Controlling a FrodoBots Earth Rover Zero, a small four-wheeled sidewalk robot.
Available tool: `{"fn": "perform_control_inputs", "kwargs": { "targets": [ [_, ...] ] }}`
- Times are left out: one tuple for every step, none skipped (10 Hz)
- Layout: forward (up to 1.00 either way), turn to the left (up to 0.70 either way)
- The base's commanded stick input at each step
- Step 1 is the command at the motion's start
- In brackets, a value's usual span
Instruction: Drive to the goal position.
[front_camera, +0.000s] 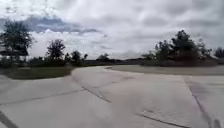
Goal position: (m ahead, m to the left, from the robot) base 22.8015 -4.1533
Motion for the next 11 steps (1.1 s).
{"fn": "perform_control_inputs", "kwargs": {
  "targets": [
    [0.85, 0.29],
    [0.85, 0.01],
    [0.85, 0.00],
    [0.85, 0.00],
    [0.85, 0.00],
    [0.85, 0.00],
    [0.85, 0.00],
    [0.85, 0.00],
    [0.85, 0.00],
    [0.85, 0.00],
    [0.85, 0.00]
  ]
}}
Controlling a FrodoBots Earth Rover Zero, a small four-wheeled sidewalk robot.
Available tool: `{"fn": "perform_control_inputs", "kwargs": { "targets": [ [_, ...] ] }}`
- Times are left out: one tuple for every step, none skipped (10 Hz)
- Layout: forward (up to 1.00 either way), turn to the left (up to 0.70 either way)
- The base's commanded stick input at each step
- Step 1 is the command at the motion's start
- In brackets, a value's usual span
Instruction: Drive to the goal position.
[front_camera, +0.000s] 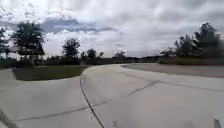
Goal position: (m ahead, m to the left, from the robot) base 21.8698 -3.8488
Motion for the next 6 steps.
{"fn": "perform_control_inputs", "kwargs": {
  "targets": [
    [0.85, 0.00],
    [0.85, 0.00],
    [0.85, 0.00],
    [0.85, 0.00],
    [0.85, 0.00],
    [0.85, 0.05]
  ]
}}
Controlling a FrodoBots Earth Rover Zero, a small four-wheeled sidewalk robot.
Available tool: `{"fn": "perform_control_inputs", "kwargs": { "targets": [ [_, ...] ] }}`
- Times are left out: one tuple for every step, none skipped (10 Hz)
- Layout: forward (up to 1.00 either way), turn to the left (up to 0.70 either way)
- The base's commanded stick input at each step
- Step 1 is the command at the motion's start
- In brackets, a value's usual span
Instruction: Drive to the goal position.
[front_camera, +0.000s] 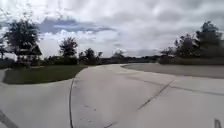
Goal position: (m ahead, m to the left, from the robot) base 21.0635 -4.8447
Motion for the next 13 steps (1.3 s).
{"fn": "perform_control_inputs", "kwargs": {
  "targets": [
    [0.85, 0.34],
    [0.85, 0.34],
    [0.85, 0.34],
    [0.85, 0.34],
    [0.85, 0.34],
    [0.85, 0.22],
    [0.85, 0.00],
    [0.85, 0.00],
    [0.85, 0.00],
    [0.85, 0.00],
    [0.85, 0.00],
    [0.85, 0.00],
    [0.85, 0.00]
  ]
}}
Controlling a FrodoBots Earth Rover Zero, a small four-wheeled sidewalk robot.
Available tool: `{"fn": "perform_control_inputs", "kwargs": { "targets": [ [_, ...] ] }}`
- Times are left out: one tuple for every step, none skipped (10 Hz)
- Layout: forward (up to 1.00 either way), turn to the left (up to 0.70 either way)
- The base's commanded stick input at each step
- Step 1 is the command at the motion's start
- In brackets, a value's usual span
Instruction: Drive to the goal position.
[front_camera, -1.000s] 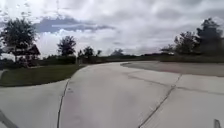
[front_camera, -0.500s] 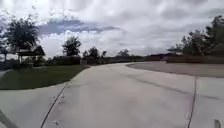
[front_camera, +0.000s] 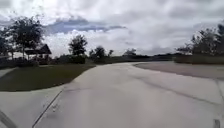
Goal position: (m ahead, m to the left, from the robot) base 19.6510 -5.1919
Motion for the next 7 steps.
{"fn": "perform_control_inputs", "kwargs": {
  "targets": [
    [0.85, 0.00],
    [0.85, 0.00],
    [0.85, 0.00],
    [0.85, 0.00],
    [0.85, 0.00],
    [0.85, 0.00],
    [0.85, 0.00]
  ]
}}
